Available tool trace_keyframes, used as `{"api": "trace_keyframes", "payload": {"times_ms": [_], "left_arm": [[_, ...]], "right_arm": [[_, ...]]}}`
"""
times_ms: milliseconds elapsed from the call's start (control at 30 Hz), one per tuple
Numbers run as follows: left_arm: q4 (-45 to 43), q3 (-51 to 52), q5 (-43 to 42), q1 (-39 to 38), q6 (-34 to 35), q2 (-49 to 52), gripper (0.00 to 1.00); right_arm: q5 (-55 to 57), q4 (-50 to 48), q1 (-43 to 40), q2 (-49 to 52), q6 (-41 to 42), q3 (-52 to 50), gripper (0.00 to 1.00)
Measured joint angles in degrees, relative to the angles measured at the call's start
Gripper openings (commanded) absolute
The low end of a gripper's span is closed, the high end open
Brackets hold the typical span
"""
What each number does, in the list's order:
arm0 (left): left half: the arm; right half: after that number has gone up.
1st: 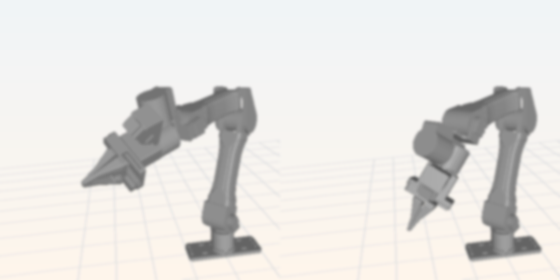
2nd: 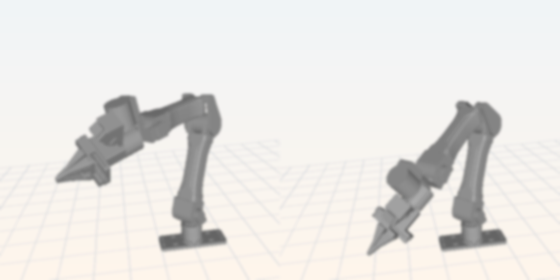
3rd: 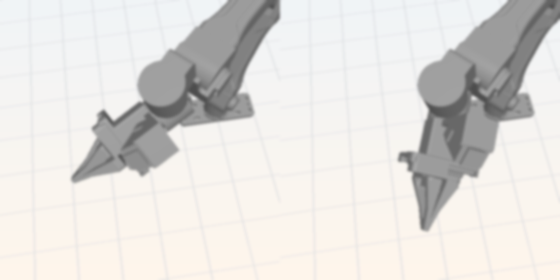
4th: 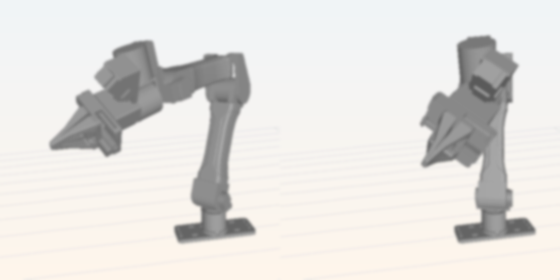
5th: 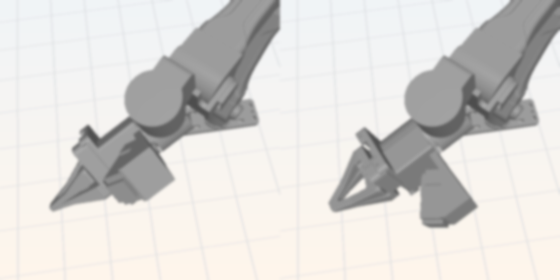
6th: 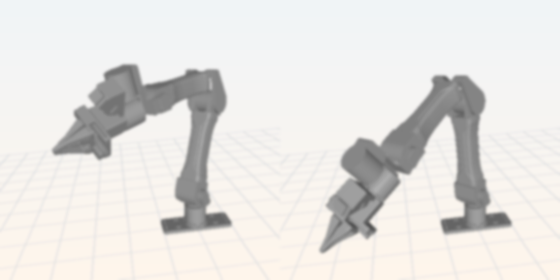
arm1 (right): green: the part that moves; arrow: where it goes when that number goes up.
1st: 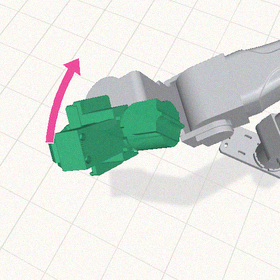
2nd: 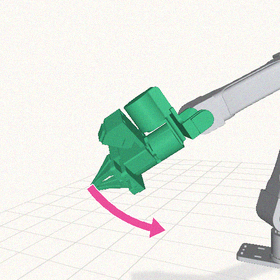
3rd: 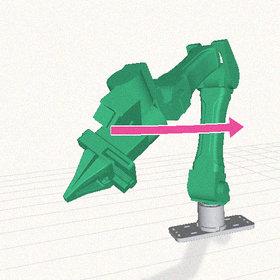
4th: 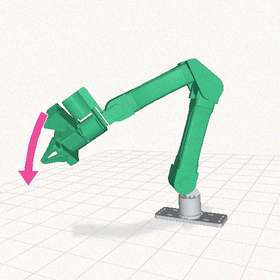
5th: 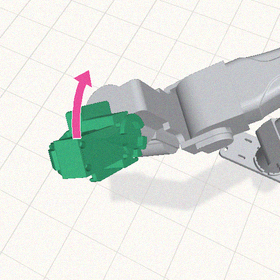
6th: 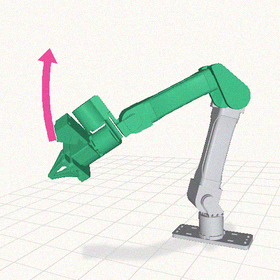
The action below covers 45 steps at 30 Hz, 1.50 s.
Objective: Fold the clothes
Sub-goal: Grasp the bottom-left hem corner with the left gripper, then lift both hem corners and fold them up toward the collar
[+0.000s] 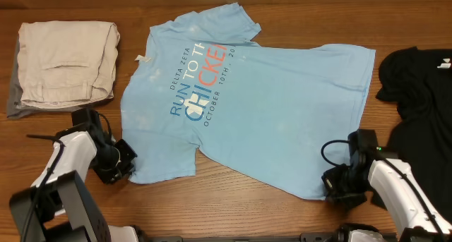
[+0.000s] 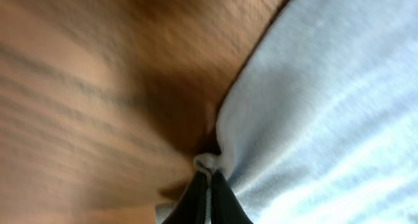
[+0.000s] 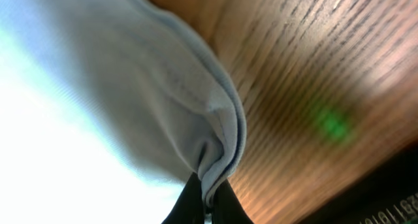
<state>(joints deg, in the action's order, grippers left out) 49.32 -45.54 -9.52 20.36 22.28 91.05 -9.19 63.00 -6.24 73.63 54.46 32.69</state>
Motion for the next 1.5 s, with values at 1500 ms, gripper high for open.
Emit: {"api": "trace_keyframes", "payload": {"times_ms": [1500], "left_arm": [[28.68, -21.9, -0.28, -1.25, 0.04, -23.5, 0.04]], "right_arm": [[5.09, 16.44, 0.02, -8.35, -5.18, 23.39, 0.04]]}}
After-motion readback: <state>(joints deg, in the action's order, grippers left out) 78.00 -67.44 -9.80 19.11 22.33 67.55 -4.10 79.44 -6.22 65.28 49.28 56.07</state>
